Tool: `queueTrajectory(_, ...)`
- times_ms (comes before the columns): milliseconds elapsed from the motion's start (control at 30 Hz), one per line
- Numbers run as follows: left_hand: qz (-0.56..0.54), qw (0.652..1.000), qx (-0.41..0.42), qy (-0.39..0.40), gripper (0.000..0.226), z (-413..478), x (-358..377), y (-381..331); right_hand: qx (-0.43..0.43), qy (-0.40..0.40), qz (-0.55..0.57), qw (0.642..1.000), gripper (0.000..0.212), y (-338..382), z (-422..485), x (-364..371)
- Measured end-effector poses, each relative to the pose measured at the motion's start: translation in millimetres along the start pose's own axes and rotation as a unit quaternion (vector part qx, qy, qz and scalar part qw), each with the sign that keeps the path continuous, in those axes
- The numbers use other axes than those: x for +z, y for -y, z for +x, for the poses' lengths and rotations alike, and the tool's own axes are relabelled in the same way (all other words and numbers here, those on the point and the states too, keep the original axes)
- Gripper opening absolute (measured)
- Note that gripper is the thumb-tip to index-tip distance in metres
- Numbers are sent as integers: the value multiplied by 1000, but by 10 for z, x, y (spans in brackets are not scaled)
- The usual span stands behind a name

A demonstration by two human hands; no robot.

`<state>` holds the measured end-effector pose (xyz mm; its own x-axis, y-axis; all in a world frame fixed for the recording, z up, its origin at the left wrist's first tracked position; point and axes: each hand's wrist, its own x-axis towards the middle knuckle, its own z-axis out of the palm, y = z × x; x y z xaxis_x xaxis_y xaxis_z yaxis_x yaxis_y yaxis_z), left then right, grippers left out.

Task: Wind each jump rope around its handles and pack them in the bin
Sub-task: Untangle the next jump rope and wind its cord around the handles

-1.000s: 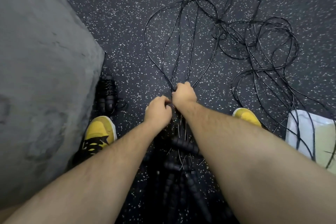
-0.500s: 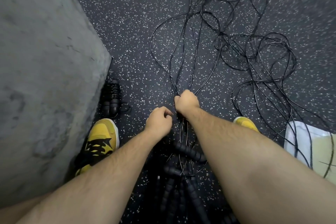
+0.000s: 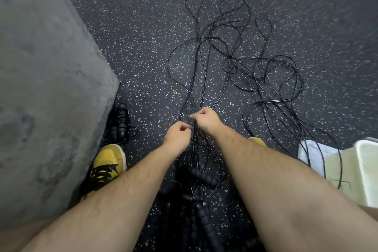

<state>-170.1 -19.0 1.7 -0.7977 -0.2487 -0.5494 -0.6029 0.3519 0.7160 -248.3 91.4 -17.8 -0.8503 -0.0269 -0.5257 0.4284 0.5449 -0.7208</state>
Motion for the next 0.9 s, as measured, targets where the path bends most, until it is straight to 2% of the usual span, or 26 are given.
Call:
queueTrajectory(133,-15,1000,-17,-1,23,50,42,63,18,-12,66,998,11,11,13,33)
queueTrajectory(300,-16,1000,-21,-12,23,221,72,73,10,-58,9,998,9,-34,162,106)
queueTrajectory(433,-28,999,-28,-11,20,323,119,122,35,22,67,997,13,21,256,140)
queueTrajectory(533,-71,995,-43,-47,18,406,87,115,50,51,116,991,17,180,233,155)
queueTrajectory(600,-95,992,-43,-70,21,463,29,51,50,72,165,982,28,241,255,163)
queueTrajectory(633,-106,991,-41,-68,25,473,-3,-7,54,82,197,976,30,275,243,148)
queueTrajectory(700,-134,990,-36,-41,35,475,-37,-130,58,83,234,967,16,370,135,79)
queueTrajectory(800,-163,986,-22,-7,48,401,-57,-323,28,49,203,978,14,464,-64,-58)
queueTrajectory(900,-168,986,19,19,34,210,-141,-483,0,13,193,981,12,580,-259,-195)
